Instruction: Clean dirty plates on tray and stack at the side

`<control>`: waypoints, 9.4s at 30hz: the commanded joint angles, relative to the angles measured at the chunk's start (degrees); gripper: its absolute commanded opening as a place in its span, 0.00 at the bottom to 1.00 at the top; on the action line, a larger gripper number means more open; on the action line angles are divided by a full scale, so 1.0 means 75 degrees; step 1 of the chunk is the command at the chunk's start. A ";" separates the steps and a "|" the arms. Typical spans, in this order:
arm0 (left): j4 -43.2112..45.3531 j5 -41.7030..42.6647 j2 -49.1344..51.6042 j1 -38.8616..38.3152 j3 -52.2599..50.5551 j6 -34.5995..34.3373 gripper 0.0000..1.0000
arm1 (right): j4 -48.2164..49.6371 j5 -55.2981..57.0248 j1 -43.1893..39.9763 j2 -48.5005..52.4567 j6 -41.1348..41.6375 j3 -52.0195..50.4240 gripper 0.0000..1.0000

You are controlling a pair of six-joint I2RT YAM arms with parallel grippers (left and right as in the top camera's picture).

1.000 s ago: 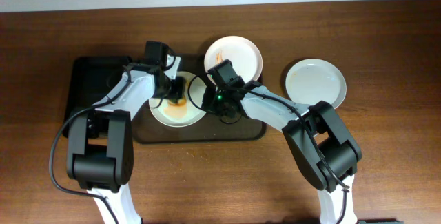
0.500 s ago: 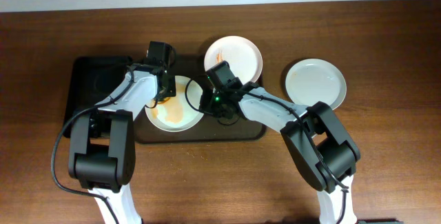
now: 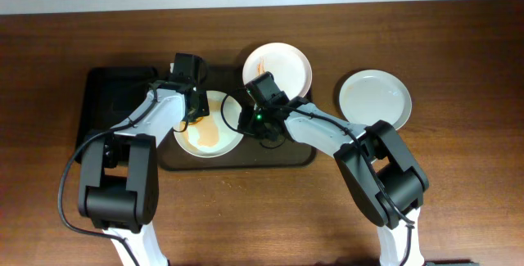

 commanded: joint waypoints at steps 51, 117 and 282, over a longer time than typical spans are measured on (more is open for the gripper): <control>-0.0085 -0.0221 0.0443 -0.0338 0.1037 0.0755 0.01 | -0.0111 -0.0195 -0.0035 0.0157 -0.0254 -0.0047 0.04; -0.4048 0.2084 0.0417 0.1215 0.3579 0.1690 0.01 | -0.5493 1.3420 0.3302 -0.1778 -0.3276 0.2891 0.04; -0.3555 0.2632 0.0487 0.1107 0.3579 0.1667 0.00 | -0.4322 0.0388 -0.1271 0.1865 -0.2113 0.3602 0.04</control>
